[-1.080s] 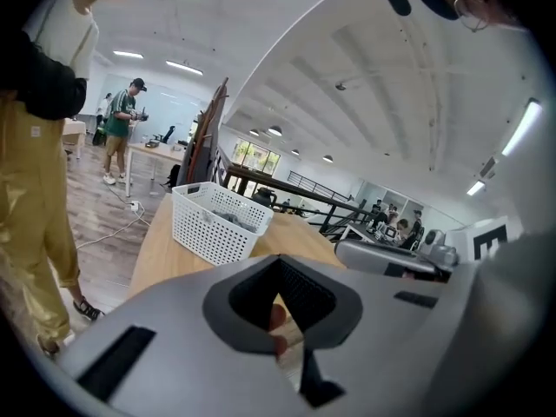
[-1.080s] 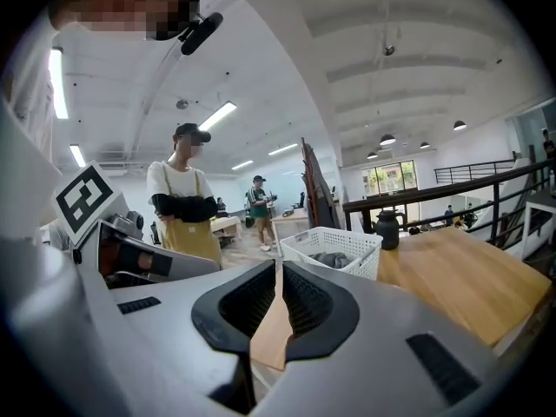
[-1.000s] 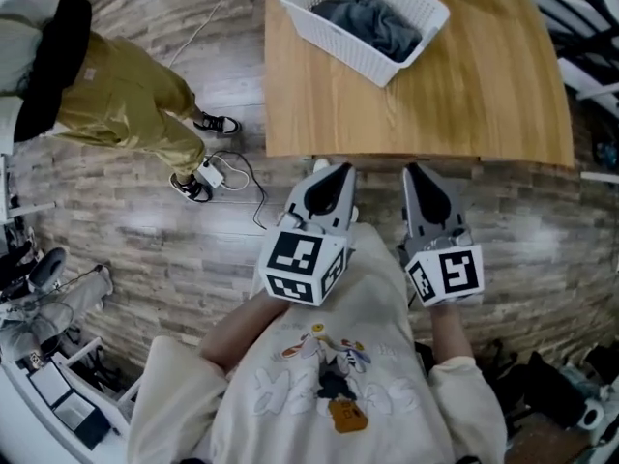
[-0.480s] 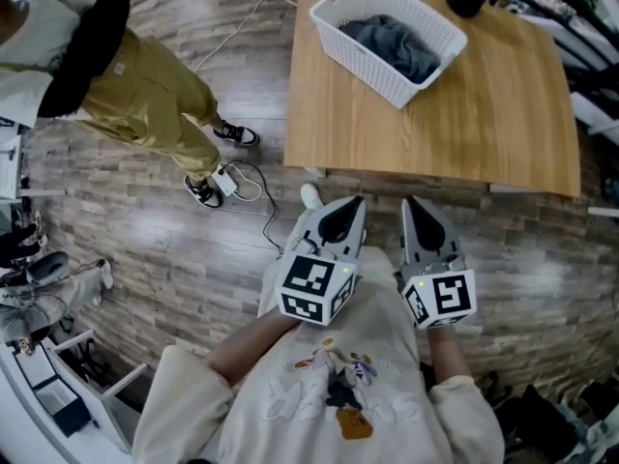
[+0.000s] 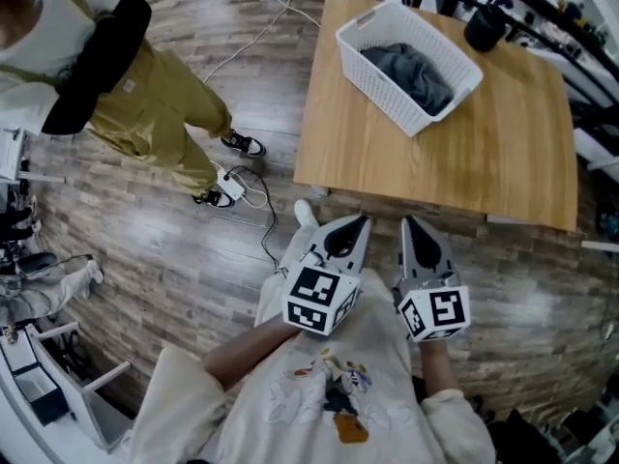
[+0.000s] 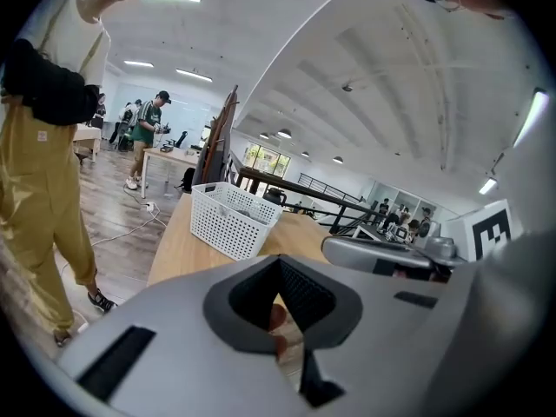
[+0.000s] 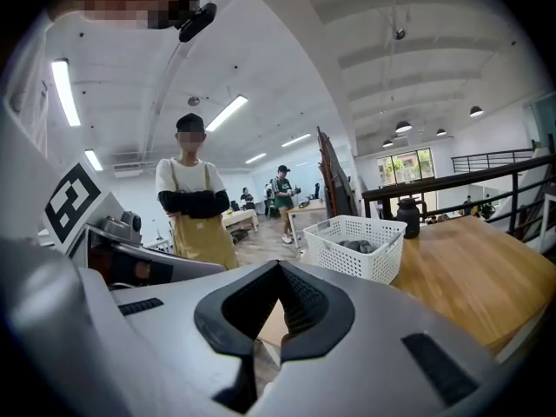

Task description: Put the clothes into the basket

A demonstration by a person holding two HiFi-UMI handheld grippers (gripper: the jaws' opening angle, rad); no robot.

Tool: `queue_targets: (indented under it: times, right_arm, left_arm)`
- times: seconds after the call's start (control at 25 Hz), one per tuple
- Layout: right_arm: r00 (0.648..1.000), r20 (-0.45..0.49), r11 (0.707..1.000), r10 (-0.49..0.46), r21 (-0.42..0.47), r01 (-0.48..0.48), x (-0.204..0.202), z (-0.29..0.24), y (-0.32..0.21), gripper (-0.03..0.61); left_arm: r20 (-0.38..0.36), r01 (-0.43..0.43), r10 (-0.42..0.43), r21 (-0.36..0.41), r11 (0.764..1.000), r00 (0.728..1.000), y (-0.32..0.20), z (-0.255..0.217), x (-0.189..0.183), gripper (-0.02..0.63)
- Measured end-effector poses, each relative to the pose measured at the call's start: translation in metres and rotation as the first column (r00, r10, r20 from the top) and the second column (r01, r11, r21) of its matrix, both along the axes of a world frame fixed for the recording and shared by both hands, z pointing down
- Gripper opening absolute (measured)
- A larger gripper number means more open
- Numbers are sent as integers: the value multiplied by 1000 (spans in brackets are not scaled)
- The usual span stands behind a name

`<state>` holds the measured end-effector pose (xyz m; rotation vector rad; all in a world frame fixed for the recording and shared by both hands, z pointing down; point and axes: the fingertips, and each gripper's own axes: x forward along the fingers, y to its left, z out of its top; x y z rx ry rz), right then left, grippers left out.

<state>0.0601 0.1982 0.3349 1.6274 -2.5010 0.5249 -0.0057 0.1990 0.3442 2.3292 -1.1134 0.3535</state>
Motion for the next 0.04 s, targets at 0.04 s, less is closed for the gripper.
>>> queue_targets:
  times: [0.04]
  right_arm:
    - [1000,1,1000,-2,1,2,-3,-2,-2,23]
  left_arm:
    - [0,5,-5,-4,1000,1000,-2,0,-4,0]
